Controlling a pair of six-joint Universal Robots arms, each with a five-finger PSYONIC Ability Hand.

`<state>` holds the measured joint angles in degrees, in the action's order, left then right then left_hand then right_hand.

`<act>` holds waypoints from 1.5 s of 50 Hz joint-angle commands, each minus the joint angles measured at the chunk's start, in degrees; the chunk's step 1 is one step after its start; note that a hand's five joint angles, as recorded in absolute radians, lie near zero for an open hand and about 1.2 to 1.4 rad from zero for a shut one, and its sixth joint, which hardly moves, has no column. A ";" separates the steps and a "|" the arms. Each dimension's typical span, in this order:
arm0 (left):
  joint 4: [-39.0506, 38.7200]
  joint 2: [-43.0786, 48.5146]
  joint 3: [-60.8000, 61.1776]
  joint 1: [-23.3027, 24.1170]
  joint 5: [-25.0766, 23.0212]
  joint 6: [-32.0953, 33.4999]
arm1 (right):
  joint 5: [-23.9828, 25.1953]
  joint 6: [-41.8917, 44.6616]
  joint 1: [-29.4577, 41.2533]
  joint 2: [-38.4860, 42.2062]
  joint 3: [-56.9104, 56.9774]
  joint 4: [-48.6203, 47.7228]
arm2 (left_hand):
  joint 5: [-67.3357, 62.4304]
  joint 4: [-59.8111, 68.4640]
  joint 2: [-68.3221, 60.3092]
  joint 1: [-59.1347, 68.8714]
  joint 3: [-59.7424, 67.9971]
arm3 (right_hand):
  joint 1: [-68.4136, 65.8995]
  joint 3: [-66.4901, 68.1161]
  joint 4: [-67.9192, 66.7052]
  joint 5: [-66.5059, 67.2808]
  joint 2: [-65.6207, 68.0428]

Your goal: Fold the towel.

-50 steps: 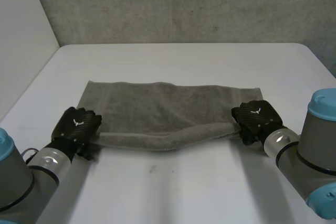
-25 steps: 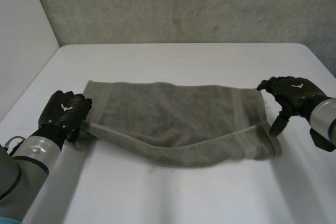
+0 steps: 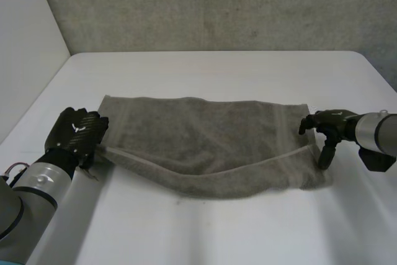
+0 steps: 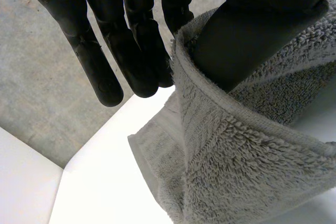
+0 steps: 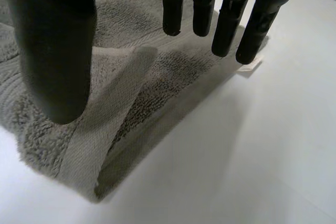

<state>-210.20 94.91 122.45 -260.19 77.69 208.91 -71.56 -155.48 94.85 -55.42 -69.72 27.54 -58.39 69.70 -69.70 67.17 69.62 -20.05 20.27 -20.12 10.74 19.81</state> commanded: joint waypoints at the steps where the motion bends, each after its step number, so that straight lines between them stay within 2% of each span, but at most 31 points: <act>1: -0.21 0.02 -0.02 -0.05 0.00 0.00 | -0.33 -1.14 1.91 4.26 3.88 1.02 | -11.61 10.30 -10.30 12.83 10.38 | -5.32 5.09 -5.25 4.62 5.56; 8: -0.30 0.28 -0.02 -0.23 -0.08 0.00 | 0.02 -3.78 3.23 6.03 5.39 2.08 | -11.61 10.30 -10.30 12.83 10.38 | -12.41 12.18 -12.34 11.71 12.65; 14: -0.39 0.46 -0.10 -0.23 -0.08 0.00 | -0.07 -4.04 3.67 5.85 5.39 2.60 | -11.61 10.30 -10.30 12.83 10.38 | -25.19 24.96 -25.12 24.50 25.43; 16: -0.48 0.63 -0.28 -0.23 -0.08 0.00 | 0.02 -3.96 3.67 5.77 5.39 4.18 | -11.61 10.30 -10.30 12.83 10.38 | -38.06 37.84 -37.99 37.37 38.30; 17: -0.48 0.63 -0.28 -0.23 -0.08 0.00 | 0.02 -3.96 3.67 5.77 5.39 4.19 | -11.61 10.30 -10.30 12.83 10.38 | -38.15 37.92 -38.07 37.45 38.38; 18: -0.48 0.72 -0.37 -0.31 -0.08 0.00 | 0.02 -3.61 3.67 5.68 5.39 5.32 | -11.61 10.30 -10.30 12.83 10.38 | -50.64 50.41 -50.56 49.94 50.87; 19: -0.48 0.72 -0.37 -0.31 -0.08 0.00 | 0.02 -3.60 3.67 5.68 5.39 5.33 | -11.61 10.30 -10.30 12.83 10.38 | -50.76 50.53 -50.69 50.06 51.00; 20: -0.48 0.72 -0.54 -0.31 -0.08 0.00 | 0.10 -3.43 3.67 5.16 5.39 6.29 | -11.61 10.30 -10.30 12.83 10.38 | -59.86 59.63 -59.79 59.16 60.10; 25: -0.04 0.63 -1.42 -0.40 -0.08 0.09 | 1.25 -3.25 2.97 -0.12 4.86 7.61 | -11.61 10.30 -10.30 12.83 10.38 | -59.95 59.73 -59.88 59.26 60.19; 30: 1.46 -0.42 -4.67 -0.40 0.00 0.09 | 4.15 -3.78 1.92 -9.79 3.89 4.36 | -11.61 10.30 -10.30 12.83 10.38 | -59.95 59.73 -59.88 59.26 60.19; 32: 6.26 -4.70 -7.73 -0.49 0.00 0.09 | 5.11 -4.22 0.25 -17.48 2.06 -0.01 | -11.61 10.30 -10.30 12.83 10.38 | -59.95 59.73 -59.88 59.26 60.19; 33: 6.29 -4.73 -7.75 -0.49 0.00 0.09 | 5.11 -4.22 0.25 -17.52 2.05 -0.03 | -11.61 10.30 -10.30 12.83 10.38 | -59.95 59.73 -59.88 59.26 60.19; 35: 9.72 -7.19 -10.12 -0.75 -0.08 0.09 | 5.29 -4.83 -1.07 -26.71 0.03 -3.36 | -11.61 10.30 -10.30 12.83 10.38 | -59.95 59.73 -59.88 59.26 60.19; 36: 13.90 -9.45 -12.91 -1.02 -0.26 0.00 | 5.29 -4.83 -1.07 -26.75 0.02 -3.37 | -11.61 10.30 -10.30 12.83 10.38 | -59.95 59.73 -59.88 59.26 60.19; 37: 19.33 -11.65 -16.68 -1.02 -1.04 -0.08 | 5.38 -5.27 -1.86 -31.02 -0.50 -4.24 | -11.61 10.30 -10.30 12.83 10.38 | -59.95 59.73 -59.88 59.26 60.19; 38: 19.39 -11.67 -16.71 -1.02 -1.05 -0.09 | 5.38 -5.27 -1.86 -31.06 -0.50 -4.25 | -11.61 10.30 -10.30 12.83 10.38 | -59.95 59.73 -59.88 59.26 60.19; 40: 27.17 -13.34 -22.57 -1.02 -3.06 -0.35 | 5.64 -5.19 -2.56 -37.01 -0.68 -4.51 | -11.61 10.30 -10.30 12.83 10.38 | -59.95 59.73 -59.88 59.26 60.19; 41: 27.21 -13.34 -22.60 -1.02 -3.07 -0.35 | 5.64 -5.19 -2.57 -37.04 -0.68 -4.51 | -11.61 10.30 -10.30 12.83 10.38 | -59.95 59.73 -59.88 59.26 60.19; 43: 35.43 -14.22 -29.07 -1.28 -5.08 -0.52 | 5.47 -4.66 -2.65 -40.27 -0.07 -3.99 | -11.61 10.30 -10.30 12.83 10.38 | -59.95 59.73 -59.88 59.26 60.19; 44: 35.47 -14.22 -29.11 -1.28 -5.09 -0.52 | 5.47 -4.66 -2.65 -40.29 -0.06 -3.99 | -11.61 10.30 -10.30 12.83 10.38 | -59.95 59.73 -59.88 59.26 60.19; 46: 43.60 -13.79 -35.58 -1.81 -6.41 -0.52 | 5.03 -3.52 -2.65 -42.83 0.55 -1.46 | -11.61 10.30 -10.30 12.83 10.38 | -59.95 59.73 -59.88 59.26 60.19; 47: 43.64 -13.78 -35.61 -1.81 -6.41 -0.52 | 5.03 -3.52 -2.65 -42.84 0.55 -1.44 | -11.61 10.30 -10.30 12.83 10.38 | -59.95 59.73 -59.88 59.26 60.19; 48: 48.00 -13.26 -38.83 -2.24 -7.02 -0.52 | 5.11 -2.39 -2.92 -43.27 0.90 1.09 | -11.61 10.30 -10.30 12.83 10.38 | -59.95 59.73 -59.88 59.26 60.19; 49: 52.39 -11.95 -41.91 -2.68 -7.98 -0.44 | 5.29 -0.81 -3.00 -43.19 1.34 3.89 | -11.61 10.30 -10.30 12.83 10.38 | -59.95 59.73 -59.88 59.26 60.19; 55: 63.16 -3.59 -48.35 -4.80 -11.86 -0.09 | 4.68 6.68 -2.65 -39.41 0.46 9.90 | -11.61 10.30 -10.30 12.83 10.38 | -59.95 59.73 -59.88 59.26 60.19; 57: 67.10 0.87 -49.58 -4.80 -13.35 0.18 | 4.24 11.40 -2.48 -33.73 0.20 11.65 | -11.61 10.30 -10.30 12.83 10.38 | -59.95 59.73 -59.88 59.26 60.19; 63: 65.62 8.37 -51.26 -4.45 -13.00 0.18 | 2.21 13.01 -0.98 -26.49 0.55 11.57 | -11.61 10.30 -10.30 12.83 10.38 | -59.95 59.73 -59.88 59.26 60.19; 65: 64.13 13.00 -52.74 -4.18 -12.91 0.09 | -0.41 13.44 2.34 -21.33 1.86 11.04 | -11.61 10.30 -10.30 12.83 10.38 | -59.95 59.73 -59.88 59.26 60.19; 68: 63.68 15.31 -53.63 -4.01 -12.92 0.09 | -2.18 13.71 3.94 -18.49 3.28 10.95 | -11.61 10.30 -10.30 12.83 10.38 | -59.95 59.73 -59.88 59.26 60.19; 70: 62.37 19.59 -56.34 -3.13 -12.83 -0.08 | -5.50 13.71 7.00 -12.63 7.39 9.91 | -11.61 10.30 -10.30 12.83 10.38 | -59.95 59.73 -59.88 59.26 60.19; 75: 58.60 25.22 -61.78 -0.68 -12.39 -0.70 | -8.33 13.45 8.86 -5.33 14.94 5.96 | -11.61 10.30 -10.30 12.83 10.38 | -59.95 59.73 -59.88 59.26 60.19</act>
<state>-147.43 113.38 66.68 -263.46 64.79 208.80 -75.62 -141.55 100.34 -69.96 -63.66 37.63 -58.34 69.79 -69.75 67.17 69.69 -75.41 76.34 -76.81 66.71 75.30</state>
